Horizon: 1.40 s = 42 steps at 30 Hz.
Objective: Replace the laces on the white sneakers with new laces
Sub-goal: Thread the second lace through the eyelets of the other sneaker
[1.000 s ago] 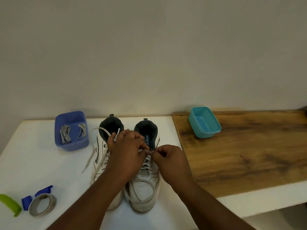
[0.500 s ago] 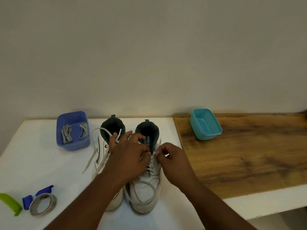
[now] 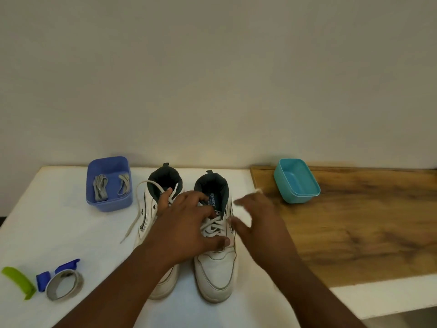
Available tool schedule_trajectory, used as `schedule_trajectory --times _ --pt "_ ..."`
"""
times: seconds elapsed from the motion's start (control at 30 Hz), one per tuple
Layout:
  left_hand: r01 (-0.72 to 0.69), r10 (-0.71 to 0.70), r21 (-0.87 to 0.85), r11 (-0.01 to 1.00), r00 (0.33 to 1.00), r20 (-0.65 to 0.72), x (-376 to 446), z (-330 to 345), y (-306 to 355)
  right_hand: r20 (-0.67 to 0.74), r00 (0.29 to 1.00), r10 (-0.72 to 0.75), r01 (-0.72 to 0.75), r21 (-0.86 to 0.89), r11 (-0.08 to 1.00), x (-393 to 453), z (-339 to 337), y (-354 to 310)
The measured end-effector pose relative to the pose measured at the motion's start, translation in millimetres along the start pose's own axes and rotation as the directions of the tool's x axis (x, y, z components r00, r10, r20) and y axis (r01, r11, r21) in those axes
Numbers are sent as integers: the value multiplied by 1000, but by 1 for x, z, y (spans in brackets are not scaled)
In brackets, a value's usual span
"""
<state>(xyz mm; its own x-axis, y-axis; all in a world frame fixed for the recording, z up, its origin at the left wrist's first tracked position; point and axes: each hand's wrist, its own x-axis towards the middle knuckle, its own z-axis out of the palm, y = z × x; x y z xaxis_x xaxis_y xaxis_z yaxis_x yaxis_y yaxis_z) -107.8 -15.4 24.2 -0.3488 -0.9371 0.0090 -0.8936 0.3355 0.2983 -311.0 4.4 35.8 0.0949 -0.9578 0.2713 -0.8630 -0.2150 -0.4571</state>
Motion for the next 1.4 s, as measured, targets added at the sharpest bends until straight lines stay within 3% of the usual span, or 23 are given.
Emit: schedule_trajectory --times 0.07,0.23,0.3,0.4,0.5,0.6,0.67,0.7,0.73,0.8,0.83,0.9,1.1,1.2,1.3,1.37,1.4 --pt "-1 1 -7 1000 1000 -5 0 1 0 149 989 -5 11 -36 999 -2 19 0" --pt "-13 12 -27 1000 1000 -5 0 1 -4 90 994 64 -47 -175 983 8 8 11" --pt "-22 22 -40 999 1000 -11 -1 1 -5 64 993 100 -89 -157 984 9 0 20" --pt "-22 21 -46 999 1000 -23 -1 1 -4 174 982 78 -68 -58 996 3 4 10" --pt "-16 16 -32 999 1000 -20 -1 0 -2 241 970 17 19 -149 989 1 20 0" --pt "-22 21 -38 999 1000 -15 -2 0 -4 160 987 30 -1 -178 984 4 19 5" --pt "-17 16 -47 999 1000 -18 -3 0 -4 -76 988 135 -138 -37 990 9 6 10" --pt "-13 12 -55 998 1000 -22 -2 0 -4 -223 931 289 -260 150 954 12 -1 16" --pt "-9 8 -60 998 1000 -23 -2 -1 -3 -327 814 480 -347 388 854 15 -10 21" --pt "-9 9 -44 999 1000 -13 -3 -3 -2 -349 526 776 -304 774 555 20 -28 30" --pt "-11 11 -27 1000 1000 -5 -3 -3 -1 -327 438 838 -244 853 461 20 -32 33" --pt "-13 13 -11 1000 1000 6 -4 -4 0 -305 396 866 -196 893 404 19 -32 35" --pt "-1 5 -54 999 996 87 -6 -9 -5 -214 512 832 -354 830 432 18 -13 30" --pt "17 -13 -75 997 999 50 -5 -15 -11 -139 662 737 -445 718 535 16 -9 24" --pt "17 -19 -76 997 999 -27 -11 -24 -14 58 828 558 -537 371 758 11 -2 21" --pt "29 -41 -244 969 998 -46 -18 -37 -11 140 896 420 -435 94 896 4 2 16" --pt "46 -66 -392 919 997 -39 -21 -46 -6 131 925 356 -363 35 931 2 2 9"
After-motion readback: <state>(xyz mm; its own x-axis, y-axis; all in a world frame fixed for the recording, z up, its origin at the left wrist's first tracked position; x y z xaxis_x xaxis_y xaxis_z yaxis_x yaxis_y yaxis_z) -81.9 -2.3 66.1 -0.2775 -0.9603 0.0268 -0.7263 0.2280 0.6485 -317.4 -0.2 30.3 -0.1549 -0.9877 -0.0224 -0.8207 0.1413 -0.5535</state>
